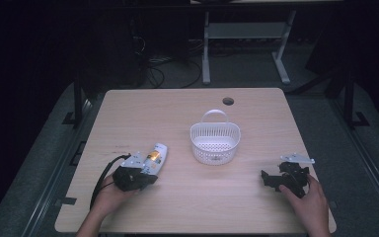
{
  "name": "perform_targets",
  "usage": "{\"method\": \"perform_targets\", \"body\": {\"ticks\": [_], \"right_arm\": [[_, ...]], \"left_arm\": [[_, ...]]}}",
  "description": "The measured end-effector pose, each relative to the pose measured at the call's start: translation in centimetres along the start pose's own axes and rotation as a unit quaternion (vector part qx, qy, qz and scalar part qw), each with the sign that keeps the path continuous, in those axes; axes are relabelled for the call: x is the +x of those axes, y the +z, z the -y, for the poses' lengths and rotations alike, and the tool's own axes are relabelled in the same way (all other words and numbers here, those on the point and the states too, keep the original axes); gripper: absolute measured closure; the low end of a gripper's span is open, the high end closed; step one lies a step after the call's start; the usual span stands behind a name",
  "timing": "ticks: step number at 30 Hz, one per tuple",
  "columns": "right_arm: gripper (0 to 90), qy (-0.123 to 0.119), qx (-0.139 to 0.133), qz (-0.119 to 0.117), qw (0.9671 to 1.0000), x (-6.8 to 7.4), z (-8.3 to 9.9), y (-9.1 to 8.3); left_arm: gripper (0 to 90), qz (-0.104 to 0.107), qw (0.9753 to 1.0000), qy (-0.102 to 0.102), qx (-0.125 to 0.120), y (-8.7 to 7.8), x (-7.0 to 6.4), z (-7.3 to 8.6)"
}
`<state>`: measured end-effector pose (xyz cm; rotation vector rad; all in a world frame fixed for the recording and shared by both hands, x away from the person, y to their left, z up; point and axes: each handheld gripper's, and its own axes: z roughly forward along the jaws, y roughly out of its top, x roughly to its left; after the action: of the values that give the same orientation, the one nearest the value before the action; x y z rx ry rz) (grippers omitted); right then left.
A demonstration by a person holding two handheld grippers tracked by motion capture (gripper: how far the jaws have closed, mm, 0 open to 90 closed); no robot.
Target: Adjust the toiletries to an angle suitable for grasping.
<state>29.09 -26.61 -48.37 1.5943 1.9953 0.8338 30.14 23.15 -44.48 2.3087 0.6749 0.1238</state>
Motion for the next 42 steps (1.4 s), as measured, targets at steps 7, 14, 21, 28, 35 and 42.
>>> {"method": "perform_targets", "body": {"ticks": [7,14,21,28,35,42], "right_arm": [[0.0,0.000,0.000,0.000,1.0000,0.0,0.0,0.0],[0.0,0.000,0.000,0.000,1.0000,0.0,0.0,0.0],[0.0,0.000,0.000,0.000,1.0000,0.0,0.0,0.0],[0.0,0.000,0.000,0.000,1.0000,0.0,0.0,0.0],[0.0,0.000,0.000,0.000,1.0000,0.0,0.0,0.0],[0.0,0.000,0.000,0.000,1.0000,0.0,0.0,0.0]], "left_arm": [[90.0,-0.013,0.9998,-0.013,0.001,-0.7,0.7,0.6],[90.0,-0.025,0.9994,-0.024,0.002,-1.4,1.5,1.2],[90.0,-0.040,0.9985,-0.036,0.005,-2.0,2.4,1.9],[90.0,-0.054,0.9973,-0.051,0.004,-2.7,3.3,2.5],[90.0,-0.077,0.9951,-0.061,0.003,-3.5,4.2,3.3],[90.0,-0.100,0.9925,-0.070,0.008,-4.0,5.0,3.9]]}}
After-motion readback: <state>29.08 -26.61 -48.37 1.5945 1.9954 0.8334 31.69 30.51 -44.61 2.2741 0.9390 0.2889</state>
